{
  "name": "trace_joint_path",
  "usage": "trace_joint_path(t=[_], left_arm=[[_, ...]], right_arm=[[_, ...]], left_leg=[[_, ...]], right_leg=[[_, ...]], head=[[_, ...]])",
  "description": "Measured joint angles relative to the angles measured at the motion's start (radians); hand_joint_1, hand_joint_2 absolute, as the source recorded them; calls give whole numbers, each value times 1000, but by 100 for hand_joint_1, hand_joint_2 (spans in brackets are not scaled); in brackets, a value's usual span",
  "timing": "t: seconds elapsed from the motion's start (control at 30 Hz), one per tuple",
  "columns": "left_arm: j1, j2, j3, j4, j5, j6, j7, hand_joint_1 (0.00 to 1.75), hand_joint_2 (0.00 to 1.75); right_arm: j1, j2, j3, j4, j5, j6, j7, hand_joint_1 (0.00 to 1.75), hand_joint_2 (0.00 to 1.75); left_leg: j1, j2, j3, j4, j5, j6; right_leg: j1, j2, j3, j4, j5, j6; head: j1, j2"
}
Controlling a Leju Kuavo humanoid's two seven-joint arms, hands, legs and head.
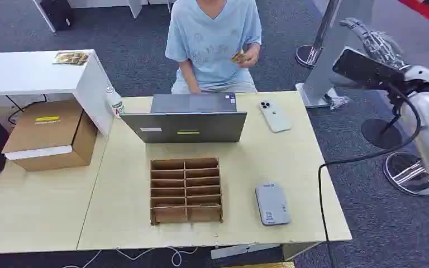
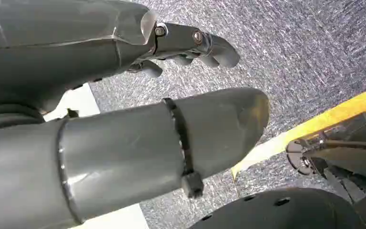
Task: Pass the card to the sensor for recognition and then transmit it.
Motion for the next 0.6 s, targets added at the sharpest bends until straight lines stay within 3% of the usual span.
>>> trace_joint_path(t=[0.23,0.4,0.6], left_arm=[[0,0,0,0,0,6,-4,0,0],[1,-1,0,0,0,10,-11,0,0],[1,-1,0,0,-3,15,-12,0,0]], right_arm=[[123,70,1,-48,32,-152,-27,0,175],[189,112,2,-52,38,-204,-44,0,175],[252,121,-10,-80,14,-245,-69,0,175]], left_leg=[[0,0,0,0,0,0],[0,0,0,0,0,0],[0,0,0,0,0,0]], right_leg=[[0,0,0,0,0,0],[0,-1,0,0,0,0],[0,0,0,0,0,0]], head=[[0,0],[0,0],[0,0]])
